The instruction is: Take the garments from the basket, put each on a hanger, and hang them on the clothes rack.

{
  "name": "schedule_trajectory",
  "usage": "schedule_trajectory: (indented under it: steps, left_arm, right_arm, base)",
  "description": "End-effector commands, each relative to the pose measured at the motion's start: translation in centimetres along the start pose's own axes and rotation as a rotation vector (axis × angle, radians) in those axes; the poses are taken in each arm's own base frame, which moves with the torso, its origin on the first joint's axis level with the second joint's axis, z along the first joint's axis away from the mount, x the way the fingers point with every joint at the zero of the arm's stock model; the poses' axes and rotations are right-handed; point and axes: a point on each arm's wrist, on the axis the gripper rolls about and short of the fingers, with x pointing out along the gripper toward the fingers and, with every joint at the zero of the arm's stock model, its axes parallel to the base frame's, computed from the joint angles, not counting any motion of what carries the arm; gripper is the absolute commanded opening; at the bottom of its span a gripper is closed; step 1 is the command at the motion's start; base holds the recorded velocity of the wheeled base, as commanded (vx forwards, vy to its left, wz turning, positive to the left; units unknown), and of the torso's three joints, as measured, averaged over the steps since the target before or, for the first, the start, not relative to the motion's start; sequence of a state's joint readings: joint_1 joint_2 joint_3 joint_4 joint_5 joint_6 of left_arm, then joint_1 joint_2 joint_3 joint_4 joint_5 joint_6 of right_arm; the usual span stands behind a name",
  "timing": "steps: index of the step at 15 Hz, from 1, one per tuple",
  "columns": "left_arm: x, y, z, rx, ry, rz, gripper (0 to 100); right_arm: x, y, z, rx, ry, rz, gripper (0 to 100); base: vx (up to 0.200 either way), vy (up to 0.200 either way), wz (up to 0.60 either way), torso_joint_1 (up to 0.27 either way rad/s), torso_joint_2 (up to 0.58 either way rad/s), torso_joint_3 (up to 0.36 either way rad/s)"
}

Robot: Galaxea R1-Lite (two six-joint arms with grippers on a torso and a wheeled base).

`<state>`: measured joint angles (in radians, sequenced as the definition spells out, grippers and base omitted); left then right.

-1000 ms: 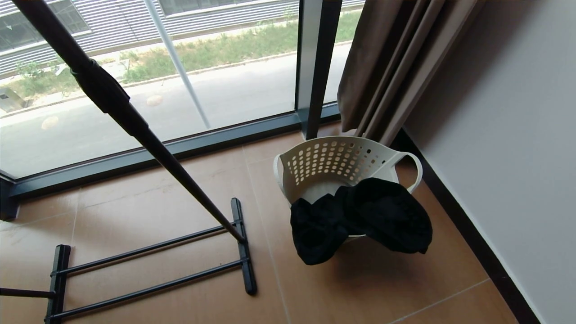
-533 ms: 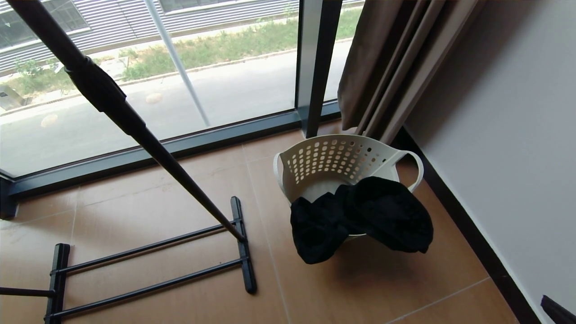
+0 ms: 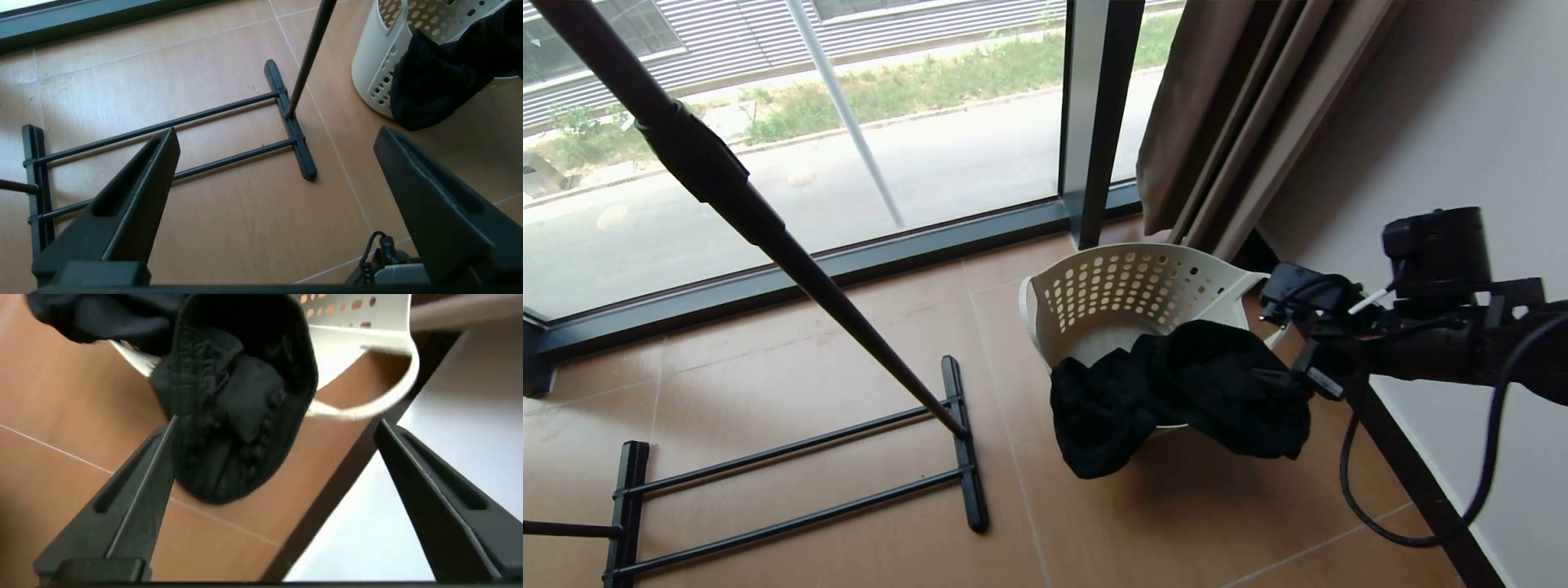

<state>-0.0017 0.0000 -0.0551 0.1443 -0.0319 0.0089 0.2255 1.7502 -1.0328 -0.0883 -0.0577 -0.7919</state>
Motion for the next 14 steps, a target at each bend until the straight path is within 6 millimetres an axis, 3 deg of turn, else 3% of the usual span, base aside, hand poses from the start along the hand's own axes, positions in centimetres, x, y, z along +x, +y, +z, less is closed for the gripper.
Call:
schedule_trajectory:
  steps: [1,5,8,14]
  left_arm:
    - [0.0,0.0,0.0,0.0,0.0,0.0,100]
    - [0.0,0.0,0.0,0.0,0.0,0.0,100]
    - [0.0,0.0,0.0,0.0,0.0,0.0,100]
    - [0.0,0.0,0.0,0.0,0.0,0.0,100]
  right_arm:
    - [13.7,2.0,2.1,-0.29,0.156,0.026,100]
    - [19.0,0.0,4.4,-0.356,0.201,-0.084,100]
    - [19.9,-0.6,5.0,-0.355,0.203,-0.085,100]
    - [22.6,-0.7,3.6,-0.34,0.234,-0.102,100]
  base:
    - [0.0,0.0,0.0,0.0,0.0,0.0]
    - [0.0,0.0,0.0,0.0,0.0,0.0]
    - [0.0,0.0,0.0,0.0,0.0,0.0]
    - [0.0,0.0,0.0,0.0,0.0,0.0]
